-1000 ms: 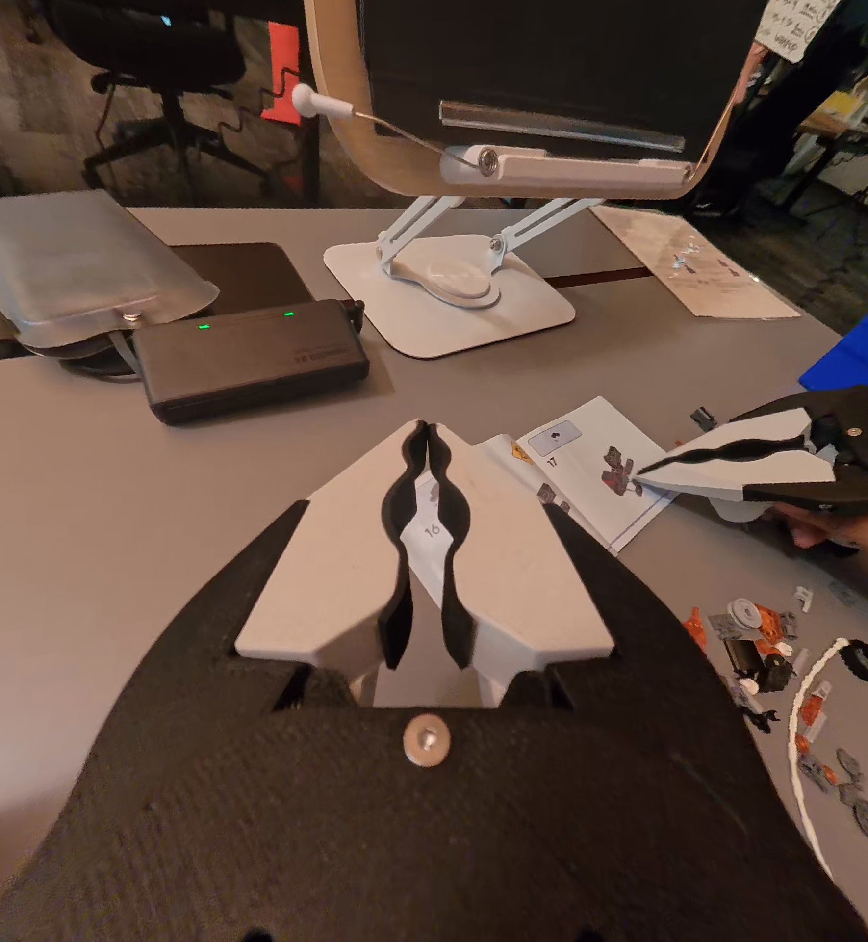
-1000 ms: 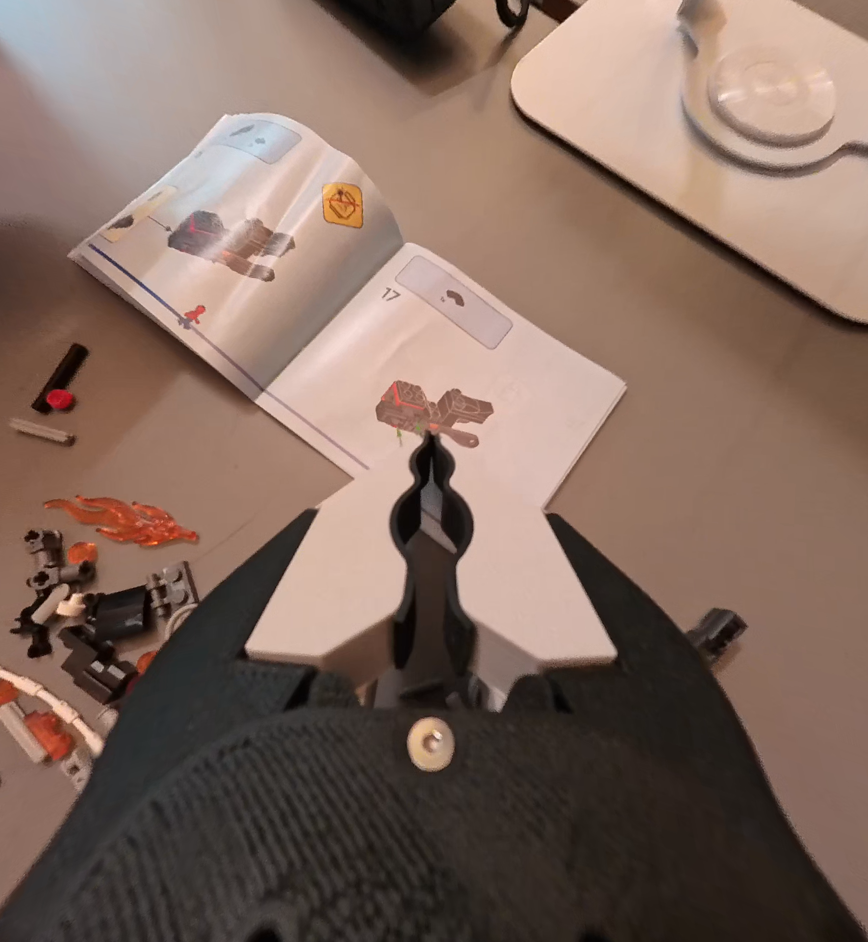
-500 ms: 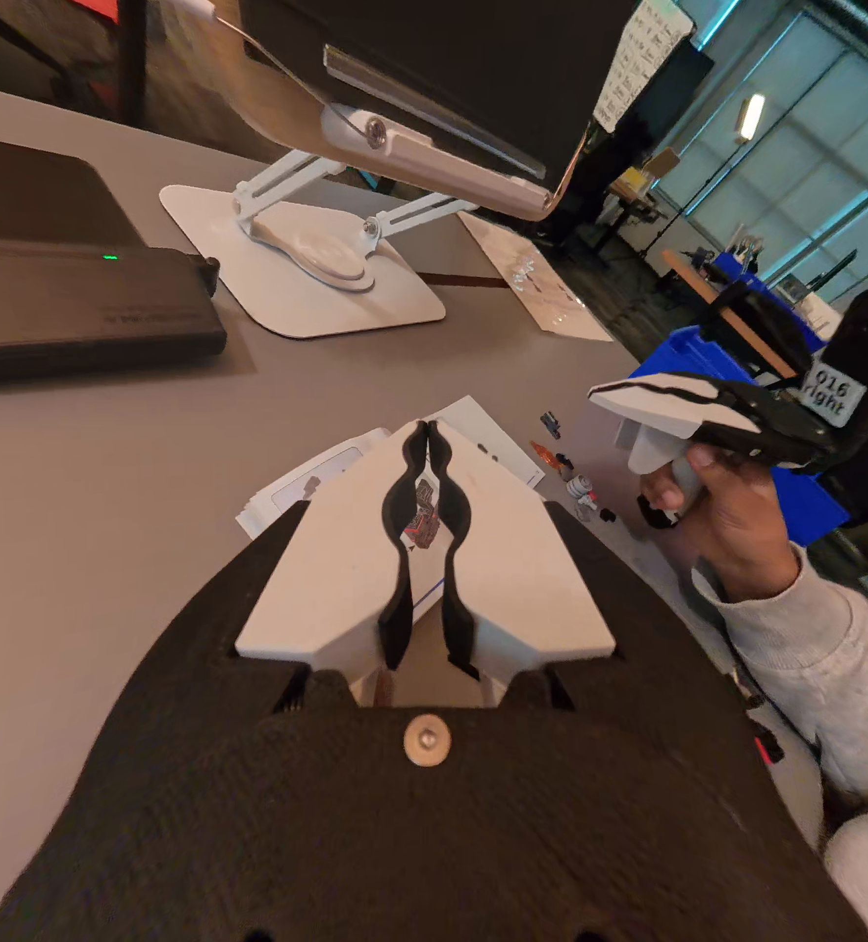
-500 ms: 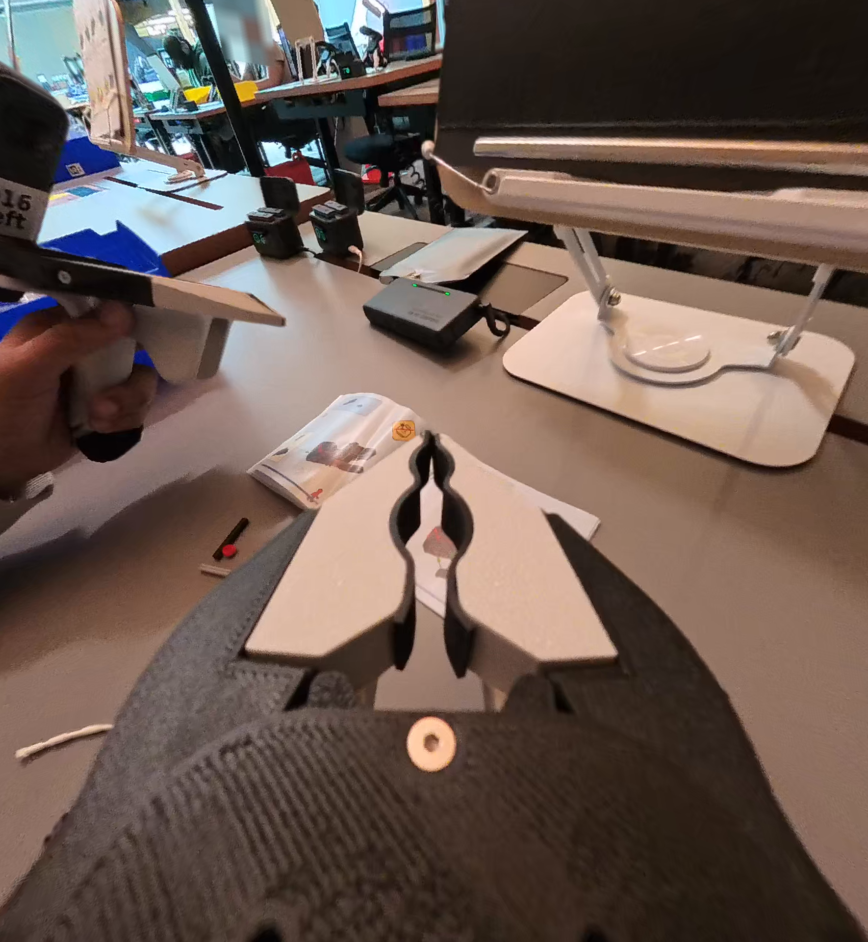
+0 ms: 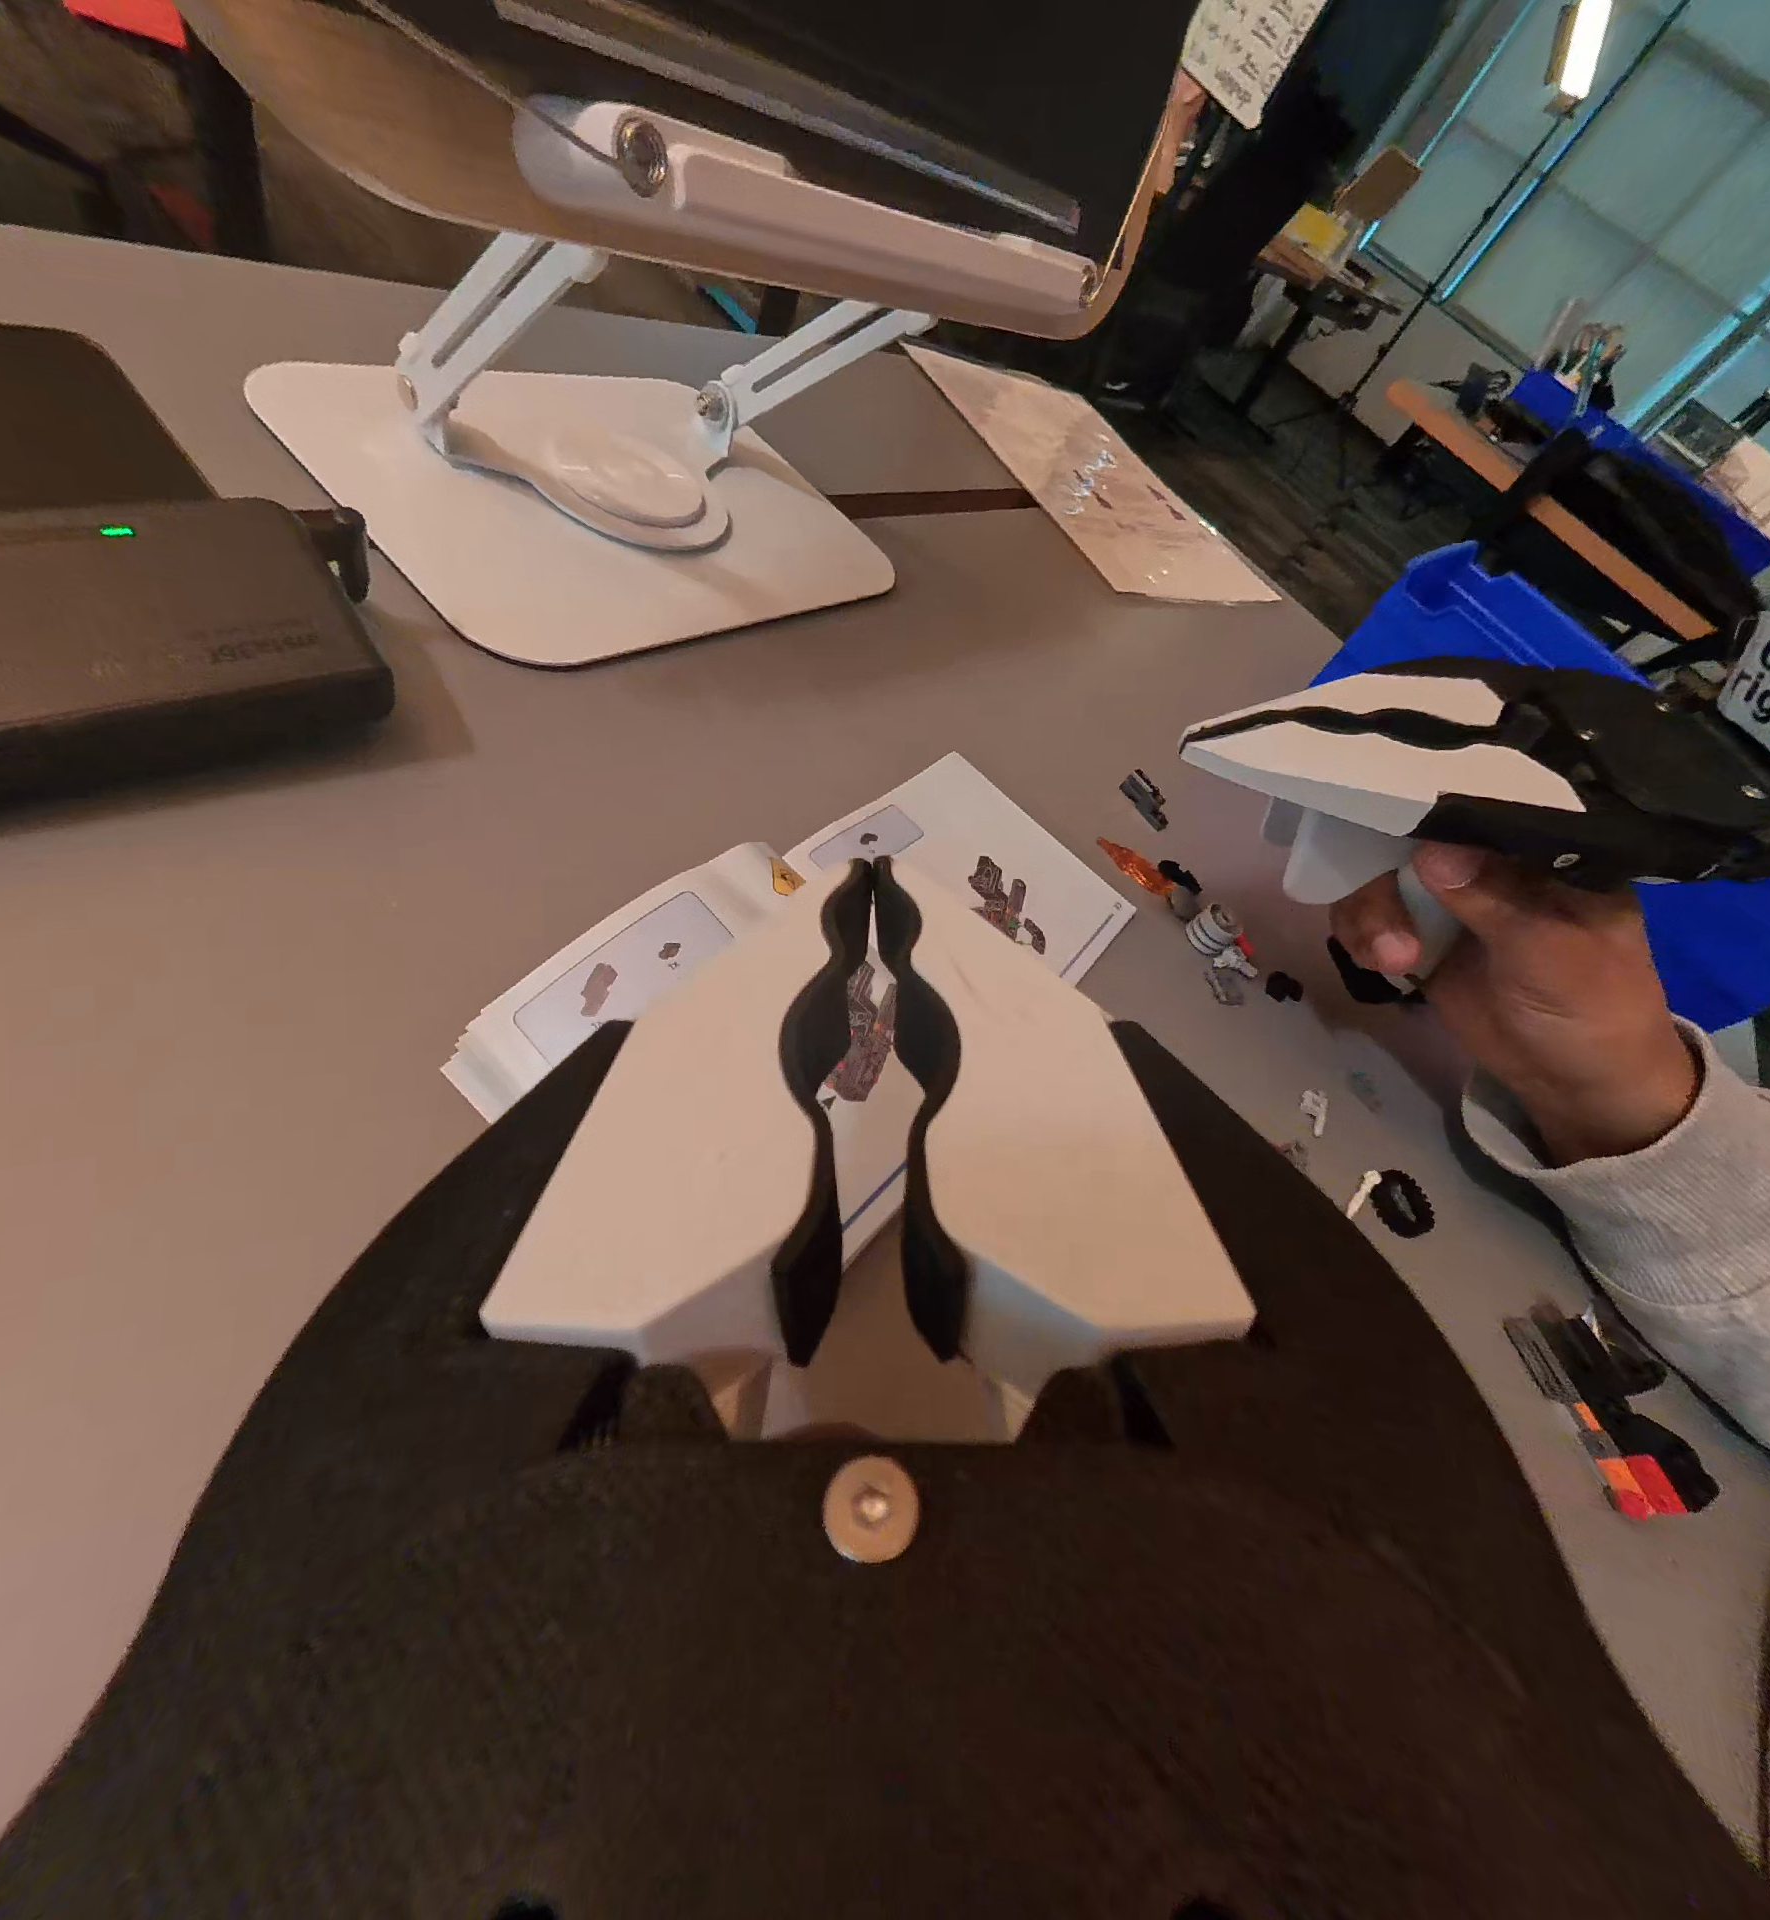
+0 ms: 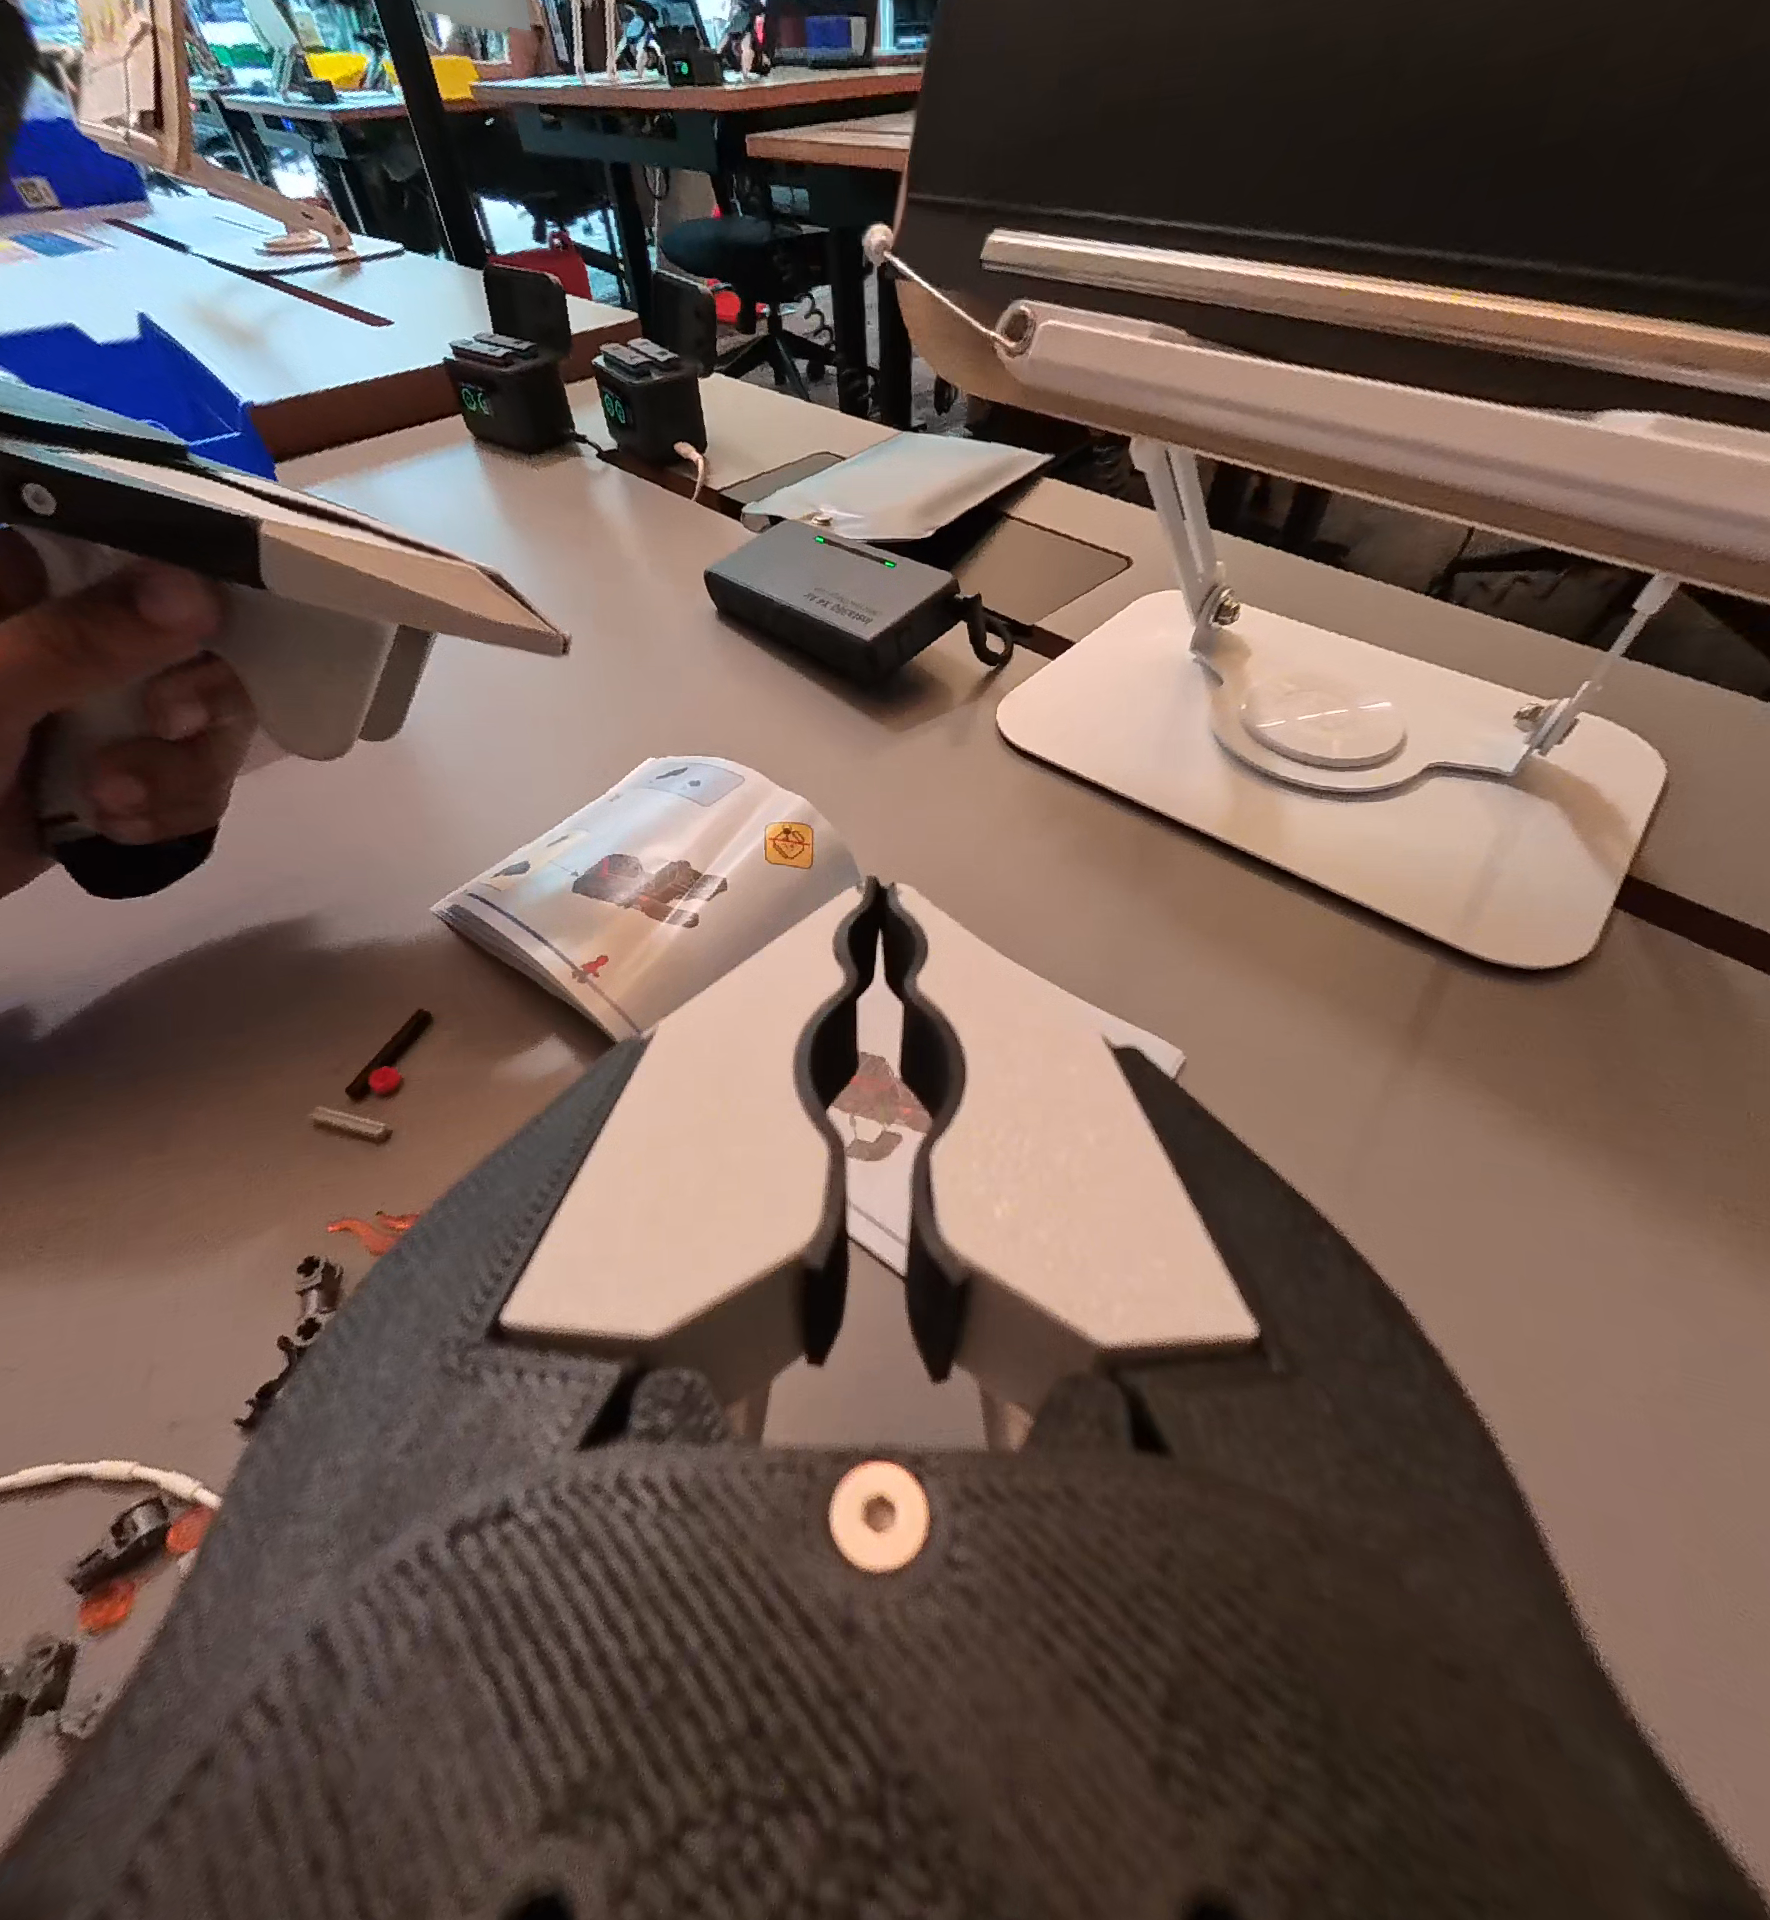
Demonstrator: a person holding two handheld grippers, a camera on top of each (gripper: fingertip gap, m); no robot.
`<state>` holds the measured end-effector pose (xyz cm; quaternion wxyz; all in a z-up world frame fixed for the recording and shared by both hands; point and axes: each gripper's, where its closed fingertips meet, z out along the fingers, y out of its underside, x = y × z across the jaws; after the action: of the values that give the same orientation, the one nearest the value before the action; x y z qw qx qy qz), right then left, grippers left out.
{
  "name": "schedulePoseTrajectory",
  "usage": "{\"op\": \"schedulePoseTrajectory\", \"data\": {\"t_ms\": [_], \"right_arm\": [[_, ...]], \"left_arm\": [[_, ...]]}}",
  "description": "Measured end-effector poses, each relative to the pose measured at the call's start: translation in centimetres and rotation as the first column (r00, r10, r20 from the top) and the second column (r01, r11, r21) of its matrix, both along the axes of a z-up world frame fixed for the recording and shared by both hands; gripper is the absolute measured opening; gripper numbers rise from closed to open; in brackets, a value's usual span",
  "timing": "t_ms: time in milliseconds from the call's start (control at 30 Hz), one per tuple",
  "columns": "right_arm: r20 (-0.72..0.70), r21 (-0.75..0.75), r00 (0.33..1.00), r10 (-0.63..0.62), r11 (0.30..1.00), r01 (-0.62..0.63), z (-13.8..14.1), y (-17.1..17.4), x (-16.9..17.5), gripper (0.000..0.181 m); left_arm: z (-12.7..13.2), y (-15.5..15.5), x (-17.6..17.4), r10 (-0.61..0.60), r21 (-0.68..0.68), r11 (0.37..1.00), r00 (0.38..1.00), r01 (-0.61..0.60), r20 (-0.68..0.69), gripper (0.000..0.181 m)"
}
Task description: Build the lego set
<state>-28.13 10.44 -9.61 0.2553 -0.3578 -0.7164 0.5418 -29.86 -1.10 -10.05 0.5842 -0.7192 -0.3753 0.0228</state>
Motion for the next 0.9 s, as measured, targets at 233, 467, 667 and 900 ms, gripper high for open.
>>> {"op": "schedulePoseTrajectory", "data": {"t_ms": [233, 467, 667, 900], "right_arm": [[0.000, -0.015, 1.000, 0.017, 1.000, -0.017, 0.2, -0.3, 0.2, 0.000], [-0.020, 0.027, 0.999, 0.027, 0.999, -0.027, 0.2, -0.8, 0.5, 0.000], [-0.034, 0.053, 0.999, 0.036, 0.998, -0.034, 0.0, -1.1, 0.5, 0.000], [-0.033, 0.043, 0.999, 0.036, 0.998, -0.034, -0.2, -0.8, 0.4, 0.001]], "left_arm": [[0.1, -0.6, -0.6, 0.050, -0.012, 0.999, 0.998, -0.051, -0.043, 0.001], [-1.5, -2.4, -0.7, 0.061, -0.099, 0.993, 0.997, -0.065, -0.045, 0.001], [-1.6, -4.1, -0.9, 0.091, -0.061, 0.994, 0.996, -0.092, -0.022, 0.000], [-1.4, -3.9, -0.6, 0.074, -0.031, 0.997, 0.997, -0.074, -0.015, 0.000]]}}
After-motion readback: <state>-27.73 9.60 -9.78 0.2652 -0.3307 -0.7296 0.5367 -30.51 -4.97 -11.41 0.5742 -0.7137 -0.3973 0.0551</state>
